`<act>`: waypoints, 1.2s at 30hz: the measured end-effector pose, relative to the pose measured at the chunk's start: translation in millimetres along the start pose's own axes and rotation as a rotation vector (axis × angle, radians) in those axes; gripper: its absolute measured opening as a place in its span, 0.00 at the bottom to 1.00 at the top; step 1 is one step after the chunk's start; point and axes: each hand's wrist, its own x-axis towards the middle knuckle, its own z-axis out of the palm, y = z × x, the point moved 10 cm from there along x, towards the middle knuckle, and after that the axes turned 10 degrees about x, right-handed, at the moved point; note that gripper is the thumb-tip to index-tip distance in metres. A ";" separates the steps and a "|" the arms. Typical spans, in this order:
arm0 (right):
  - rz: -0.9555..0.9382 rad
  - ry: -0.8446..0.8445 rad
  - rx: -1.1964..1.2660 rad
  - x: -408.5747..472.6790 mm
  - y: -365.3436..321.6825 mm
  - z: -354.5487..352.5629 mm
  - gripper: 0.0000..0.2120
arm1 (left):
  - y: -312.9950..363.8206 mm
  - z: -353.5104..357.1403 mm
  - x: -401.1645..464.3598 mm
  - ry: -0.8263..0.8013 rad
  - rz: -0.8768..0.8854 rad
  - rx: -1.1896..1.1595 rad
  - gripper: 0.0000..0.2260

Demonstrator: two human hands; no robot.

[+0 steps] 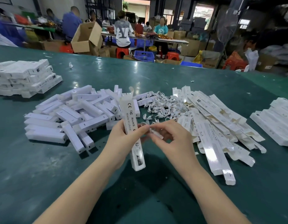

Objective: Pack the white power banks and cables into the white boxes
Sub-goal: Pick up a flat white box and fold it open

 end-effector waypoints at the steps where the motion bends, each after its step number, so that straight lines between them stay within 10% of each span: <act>1: 0.004 -0.041 0.020 -1.4 -0.7 5.7 0.14 | -1.7 -2.6 0.8 0.014 -0.009 -0.003 0.09; 15: -0.296 -0.018 -0.384 -10.4 -38.6 21.4 0.08 | -12.0 -12.3 1.3 0.130 -0.051 -0.012 0.14; 31: 0.237 -0.317 0.083 -9.4 10.6 21.6 0.15 | -4.3 2.6 2.3 -0.108 -0.022 0.278 0.10; 36: 0.321 -0.364 0.143 -13.4 12.7 23.2 0.33 | -3.1 7.5 -3.0 -0.181 -0.059 0.256 0.08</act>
